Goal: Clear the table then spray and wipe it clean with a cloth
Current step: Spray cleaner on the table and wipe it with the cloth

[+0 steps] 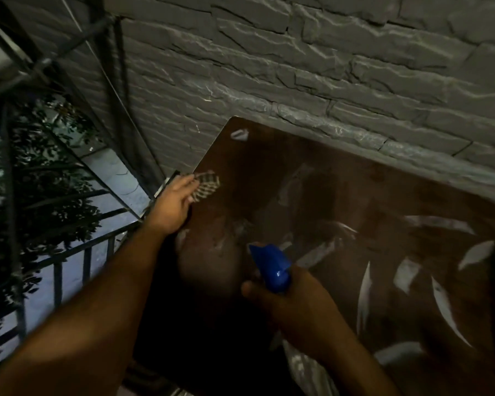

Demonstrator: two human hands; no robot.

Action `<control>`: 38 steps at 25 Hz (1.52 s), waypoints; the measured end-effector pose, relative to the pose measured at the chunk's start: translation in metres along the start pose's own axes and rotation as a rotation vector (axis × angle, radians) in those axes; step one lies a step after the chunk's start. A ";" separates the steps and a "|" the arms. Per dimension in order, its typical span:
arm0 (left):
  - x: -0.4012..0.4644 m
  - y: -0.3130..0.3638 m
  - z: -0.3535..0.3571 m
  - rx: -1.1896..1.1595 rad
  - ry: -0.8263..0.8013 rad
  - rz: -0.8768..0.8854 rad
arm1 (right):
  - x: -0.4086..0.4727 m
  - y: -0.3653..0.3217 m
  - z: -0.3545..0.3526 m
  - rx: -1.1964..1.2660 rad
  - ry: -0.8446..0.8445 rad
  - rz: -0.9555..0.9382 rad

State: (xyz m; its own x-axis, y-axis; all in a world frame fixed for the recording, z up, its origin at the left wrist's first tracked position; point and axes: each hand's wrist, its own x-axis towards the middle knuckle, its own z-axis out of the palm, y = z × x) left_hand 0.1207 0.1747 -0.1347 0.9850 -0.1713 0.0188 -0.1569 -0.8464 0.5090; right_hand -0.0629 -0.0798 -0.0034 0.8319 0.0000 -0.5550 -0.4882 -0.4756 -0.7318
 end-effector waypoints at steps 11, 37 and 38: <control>-0.050 0.013 0.002 0.045 -0.077 0.133 | -0.012 0.006 -0.011 0.147 -0.008 -0.003; -0.012 -0.027 -0.015 0.021 -0.148 0.218 | -0.044 -0.027 0.084 0.126 0.068 0.079; -0.003 -0.004 -0.010 0.011 -0.139 0.153 | -0.045 -0.028 0.088 0.125 0.067 0.067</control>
State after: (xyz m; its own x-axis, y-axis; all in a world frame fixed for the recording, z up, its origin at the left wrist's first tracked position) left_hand 0.1187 0.1838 -0.1284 0.9305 -0.3656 -0.0240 -0.3055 -0.8105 0.4997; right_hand -0.1097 0.0107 0.0071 0.8098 -0.0894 -0.5798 -0.5692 -0.3589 -0.7397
